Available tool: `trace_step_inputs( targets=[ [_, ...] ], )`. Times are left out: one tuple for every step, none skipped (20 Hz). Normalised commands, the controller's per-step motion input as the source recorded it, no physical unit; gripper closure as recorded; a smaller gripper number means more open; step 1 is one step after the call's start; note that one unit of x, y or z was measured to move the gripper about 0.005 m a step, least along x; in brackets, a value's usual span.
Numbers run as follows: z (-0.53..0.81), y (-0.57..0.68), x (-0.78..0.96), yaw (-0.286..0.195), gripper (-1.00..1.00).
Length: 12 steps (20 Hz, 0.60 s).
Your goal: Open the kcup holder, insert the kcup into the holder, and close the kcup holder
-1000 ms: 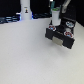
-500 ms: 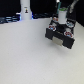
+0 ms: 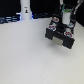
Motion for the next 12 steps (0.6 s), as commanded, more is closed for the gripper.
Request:
trace_step_inputs(
  targets=[
    [-0.11,0.28,-0.36,0.120,1.00],
    [-0.13,0.25,-0.38,0.126,1.00],
    [-0.11,0.26,-0.37,0.113,1.00],
    [-0.12,0.24,-0.38,0.113,1.00],
    [-0.14,0.18,-0.36,0.108,1.00],
    [-0.17,0.13,-0.26,0.100,1.00],
    [-0.23,0.06,-0.21,0.090,1.00],
    [-0.23,0.04,-0.16,0.076,1.00],
    [-0.25,0.03,-0.18,0.071,1.00],
    [-0.25,0.03,-0.18,0.066,1.00],
    [-0.23,0.02,-0.20,0.058,1.00],
    [-0.23,0.01,-0.18,0.047,1.00]
  ],
)
